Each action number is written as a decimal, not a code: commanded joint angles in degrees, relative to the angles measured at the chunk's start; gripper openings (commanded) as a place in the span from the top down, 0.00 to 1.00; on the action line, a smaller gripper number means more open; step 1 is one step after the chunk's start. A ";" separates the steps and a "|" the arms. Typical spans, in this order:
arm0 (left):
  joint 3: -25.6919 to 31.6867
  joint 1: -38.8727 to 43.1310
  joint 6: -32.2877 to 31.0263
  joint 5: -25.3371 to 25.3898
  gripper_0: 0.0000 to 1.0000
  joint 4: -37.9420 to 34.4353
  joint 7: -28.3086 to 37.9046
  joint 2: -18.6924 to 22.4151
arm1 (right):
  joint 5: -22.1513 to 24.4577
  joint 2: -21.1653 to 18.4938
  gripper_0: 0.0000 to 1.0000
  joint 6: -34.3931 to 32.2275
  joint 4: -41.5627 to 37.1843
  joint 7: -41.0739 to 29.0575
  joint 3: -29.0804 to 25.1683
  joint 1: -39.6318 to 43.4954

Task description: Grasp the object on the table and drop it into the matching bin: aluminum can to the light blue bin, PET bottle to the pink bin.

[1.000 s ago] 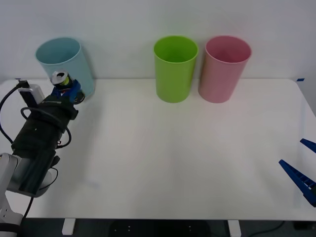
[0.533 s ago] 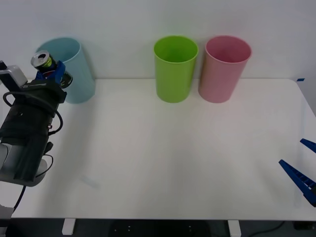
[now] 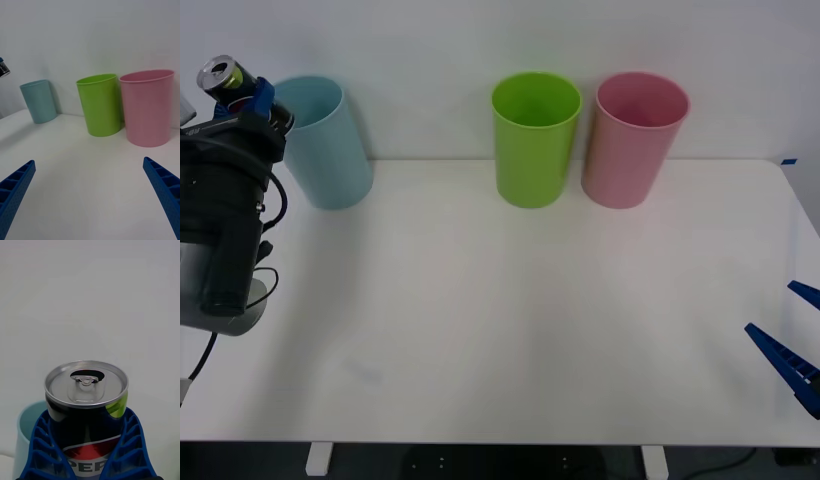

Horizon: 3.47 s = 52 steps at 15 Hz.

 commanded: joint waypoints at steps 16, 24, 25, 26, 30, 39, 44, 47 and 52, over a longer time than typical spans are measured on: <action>-8.68 -32.49 2.95 -1.95 1.00 39.48 -3.26 2.56 | 0.00 0.00 0.00 0.00 0.00 0.00 0.00 0.00; -8.68 -37.41 5.15 -4.41 1.00 46.78 -5.10 1.41 | 0.00 0.00 0.00 0.00 0.00 0.00 0.00 0.00; -8.77 -37.50 5.85 -4.59 1.00 46.78 -5.37 1.41 | 0.00 0.00 0.00 0.00 0.00 0.00 0.00 0.00; -8.68 -37.50 5.85 -4.68 1.00 46.78 -5.45 1.15 | 0.00 0.00 0.00 0.00 0.00 0.00 0.00 0.00; -8.68 -37.50 6.20 -4.94 0.99 46.78 -5.72 0.80 | 0.00 0.00 0.00 0.00 0.00 0.00 0.00 0.00; -8.68 -37.41 6.47 -4.77 0.00 46.69 -4.66 0.80 | 0.00 0.00 0.00 0.00 0.00 0.00 0.00 0.00; -8.77 -35.66 6.47 -2.48 0.00 43.61 -4.49 1.15 | 0.00 0.00 0.00 0.00 0.00 0.00 0.00 0.00; -8.77 -30.91 6.91 0.33 0.00 36.67 -4.57 2.56 | 0.00 0.00 0.00 0.00 0.00 0.00 0.00 0.00; -8.68 -20.28 6.03 6.48 0.00 22.96 -4.57 7.13 | 0.00 0.00 0.00 0.00 0.00 0.00 0.00 0.00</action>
